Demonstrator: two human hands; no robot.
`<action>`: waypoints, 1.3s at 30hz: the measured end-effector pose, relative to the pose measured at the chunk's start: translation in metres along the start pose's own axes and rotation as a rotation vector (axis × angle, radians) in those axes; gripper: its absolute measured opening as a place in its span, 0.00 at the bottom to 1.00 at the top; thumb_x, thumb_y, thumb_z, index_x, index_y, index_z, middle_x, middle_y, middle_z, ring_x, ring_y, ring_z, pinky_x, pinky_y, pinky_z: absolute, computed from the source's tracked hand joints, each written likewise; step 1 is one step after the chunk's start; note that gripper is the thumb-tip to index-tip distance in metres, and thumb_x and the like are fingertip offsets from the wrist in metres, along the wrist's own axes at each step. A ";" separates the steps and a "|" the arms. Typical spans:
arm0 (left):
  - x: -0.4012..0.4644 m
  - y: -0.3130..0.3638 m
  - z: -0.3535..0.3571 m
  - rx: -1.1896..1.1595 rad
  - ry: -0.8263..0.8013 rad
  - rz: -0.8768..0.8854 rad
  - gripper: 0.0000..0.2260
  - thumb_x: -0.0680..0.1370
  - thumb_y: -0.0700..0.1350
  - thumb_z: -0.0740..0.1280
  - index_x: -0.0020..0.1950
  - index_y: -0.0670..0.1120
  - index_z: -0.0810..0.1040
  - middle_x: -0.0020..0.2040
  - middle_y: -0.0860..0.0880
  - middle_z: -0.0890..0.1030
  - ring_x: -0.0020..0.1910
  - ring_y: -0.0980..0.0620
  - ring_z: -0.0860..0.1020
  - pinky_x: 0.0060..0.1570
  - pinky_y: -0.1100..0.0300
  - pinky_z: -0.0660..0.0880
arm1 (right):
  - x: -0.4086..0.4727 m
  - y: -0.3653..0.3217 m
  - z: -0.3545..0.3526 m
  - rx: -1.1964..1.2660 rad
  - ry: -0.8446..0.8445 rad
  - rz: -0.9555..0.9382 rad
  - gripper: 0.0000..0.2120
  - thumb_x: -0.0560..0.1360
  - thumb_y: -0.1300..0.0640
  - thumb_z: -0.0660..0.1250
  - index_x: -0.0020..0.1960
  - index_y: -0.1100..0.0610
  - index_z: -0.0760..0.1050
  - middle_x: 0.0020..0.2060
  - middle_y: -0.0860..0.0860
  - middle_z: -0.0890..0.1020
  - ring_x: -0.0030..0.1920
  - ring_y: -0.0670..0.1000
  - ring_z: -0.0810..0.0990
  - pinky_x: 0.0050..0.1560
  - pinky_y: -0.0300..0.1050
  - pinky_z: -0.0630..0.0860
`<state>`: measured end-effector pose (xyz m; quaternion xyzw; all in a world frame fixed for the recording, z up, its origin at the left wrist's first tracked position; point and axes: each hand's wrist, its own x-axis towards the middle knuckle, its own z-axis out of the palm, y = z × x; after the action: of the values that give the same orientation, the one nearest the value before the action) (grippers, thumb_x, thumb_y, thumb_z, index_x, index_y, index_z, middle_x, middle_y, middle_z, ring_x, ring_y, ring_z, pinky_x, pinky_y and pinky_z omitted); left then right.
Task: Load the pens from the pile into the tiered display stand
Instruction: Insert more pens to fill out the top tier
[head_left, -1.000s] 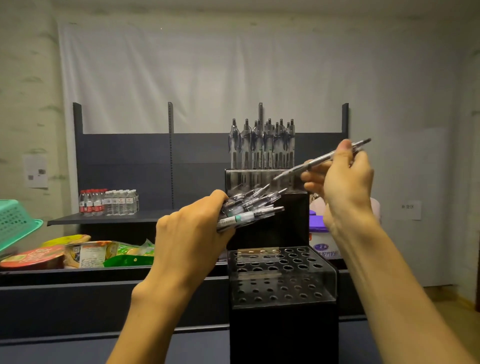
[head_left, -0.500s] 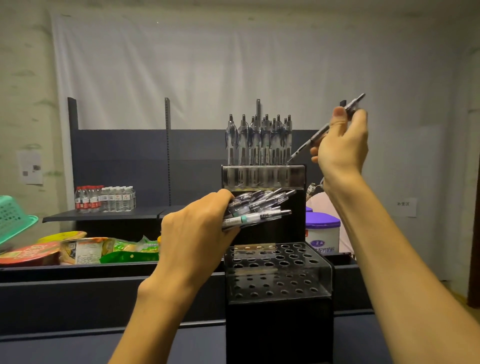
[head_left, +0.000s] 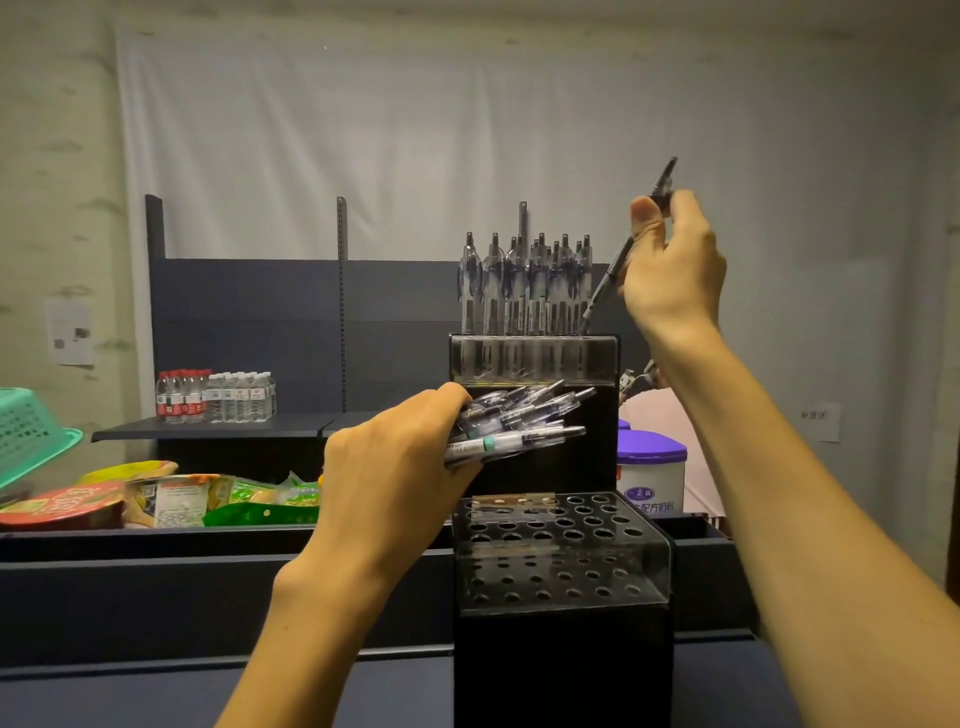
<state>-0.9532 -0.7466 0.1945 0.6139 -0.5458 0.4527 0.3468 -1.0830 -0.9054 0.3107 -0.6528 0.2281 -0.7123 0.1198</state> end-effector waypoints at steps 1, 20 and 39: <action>0.000 0.000 0.001 0.006 0.000 -0.002 0.15 0.64 0.49 0.78 0.44 0.47 0.77 0.36 0.51 0.82 0.29 0.51 0.78 0.28 0.73 0.54 | 0.000 0.000 0.000 -0.011 -0.004 -0.004 0.09 0.83 0.50 0.55 0.50 0.55 0.66 0.32 0.43 0.69 0.30 0.46 0.70 0.38 0.48 0.75; -0.003 0.001 0.011 -0.014 0.029 0.065 0.16 0.64 0.49 0.79 0.46 0.47 0.78 0.38 0.52 0.83 0.30 0.51 0.79 0.21 0.60 0.69 | -0.004 0.012 0.001 -0.238 -0.235 -0.015 0.18 0.77 0.44 0.65 0.54 0.59 0.79 0.50 0.56 0.83 0.45 0.51 0.73 0.45 0.43 0.67; -0.004 0.003 0.013 -0.049 0.034 0.066 0.16 0.66 0.49 0.78 0.48 0.48 0.78 0.39 0.52 0.83 0.31 0.50 0.79 0.22 0.56 0.74 | -0.042 0.019 -0.016 -0.336 -0.188 -0.082 0.16 0.75 0.43 0.67 0.53 0.56 0.79 0.46 0.53 0.83 0.47 0.53 0.80 0.44 0.40 0.71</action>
<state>-0.9533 -0.7581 0.1863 0.5790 -0.5706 0.4610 0.3559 -1.0963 -0.8993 0.2637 -0.7361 0.3049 -0.6042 0.0010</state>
